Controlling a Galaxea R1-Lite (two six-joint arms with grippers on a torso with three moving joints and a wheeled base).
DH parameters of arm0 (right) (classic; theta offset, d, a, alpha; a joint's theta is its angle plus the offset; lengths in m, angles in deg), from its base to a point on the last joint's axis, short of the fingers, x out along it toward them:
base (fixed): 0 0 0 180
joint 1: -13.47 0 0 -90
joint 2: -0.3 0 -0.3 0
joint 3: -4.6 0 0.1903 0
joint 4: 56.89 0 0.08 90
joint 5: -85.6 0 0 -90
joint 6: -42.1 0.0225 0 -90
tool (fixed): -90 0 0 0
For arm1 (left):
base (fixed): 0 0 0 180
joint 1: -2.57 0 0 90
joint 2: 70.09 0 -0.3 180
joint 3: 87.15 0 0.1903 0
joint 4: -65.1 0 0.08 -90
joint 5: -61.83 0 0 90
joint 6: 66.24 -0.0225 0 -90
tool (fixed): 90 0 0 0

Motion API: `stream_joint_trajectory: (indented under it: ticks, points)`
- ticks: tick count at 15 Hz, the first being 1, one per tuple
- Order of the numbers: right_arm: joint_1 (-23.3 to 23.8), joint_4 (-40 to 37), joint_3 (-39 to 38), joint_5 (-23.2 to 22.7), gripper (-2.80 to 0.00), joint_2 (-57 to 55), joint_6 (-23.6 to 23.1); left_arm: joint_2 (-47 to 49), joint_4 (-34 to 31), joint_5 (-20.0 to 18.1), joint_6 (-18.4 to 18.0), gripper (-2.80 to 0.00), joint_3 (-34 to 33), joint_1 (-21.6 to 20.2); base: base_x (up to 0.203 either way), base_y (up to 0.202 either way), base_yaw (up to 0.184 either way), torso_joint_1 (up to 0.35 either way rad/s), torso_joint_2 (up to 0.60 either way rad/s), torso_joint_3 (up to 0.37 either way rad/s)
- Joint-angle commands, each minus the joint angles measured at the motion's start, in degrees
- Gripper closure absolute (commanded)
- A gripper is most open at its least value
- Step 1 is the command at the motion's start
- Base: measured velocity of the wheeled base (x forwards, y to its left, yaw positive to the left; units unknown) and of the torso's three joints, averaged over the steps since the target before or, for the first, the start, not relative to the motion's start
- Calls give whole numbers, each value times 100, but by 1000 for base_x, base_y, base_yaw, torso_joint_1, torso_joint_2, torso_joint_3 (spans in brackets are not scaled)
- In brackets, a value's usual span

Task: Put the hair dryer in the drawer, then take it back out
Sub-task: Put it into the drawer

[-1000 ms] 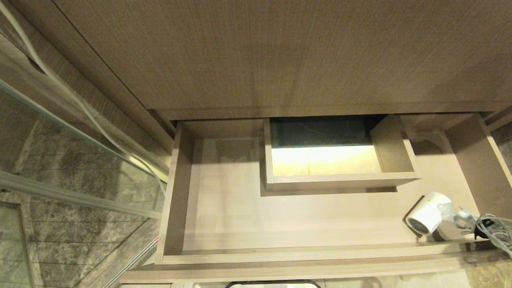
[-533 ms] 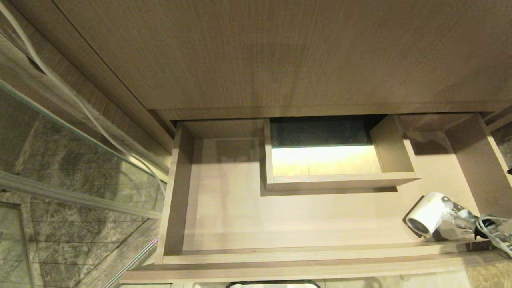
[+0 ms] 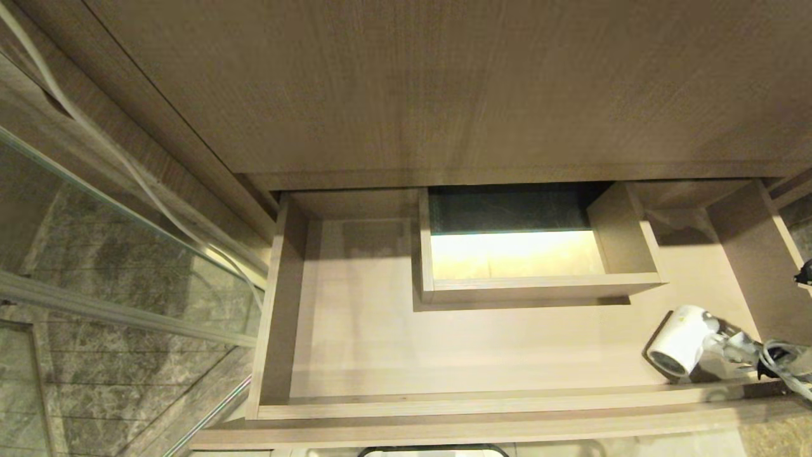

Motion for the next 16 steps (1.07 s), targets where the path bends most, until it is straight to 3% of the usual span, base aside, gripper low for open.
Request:
stream_joint_trajectory:
  ticks: [1,5,9,16]
  points:
    - [-8,-21,77,3,0,-90,-23,6,3,1,2,0,-1,6,0,0,0,0,0,0]
    - [-16,-4,324,-9,0,-176,-18,6,3,1,2,0,-1,-2,0,0,0,0,0,0]
    - [-115,576,1279,-30,0,-670,-15,6,3,1,2,0,-1,-2,0,0,0,0,0,0]
    - [-165,867,1478,-30,0,-901,-51,0,3,1,2,0,-1,-2,0,0,0,0,0,0]
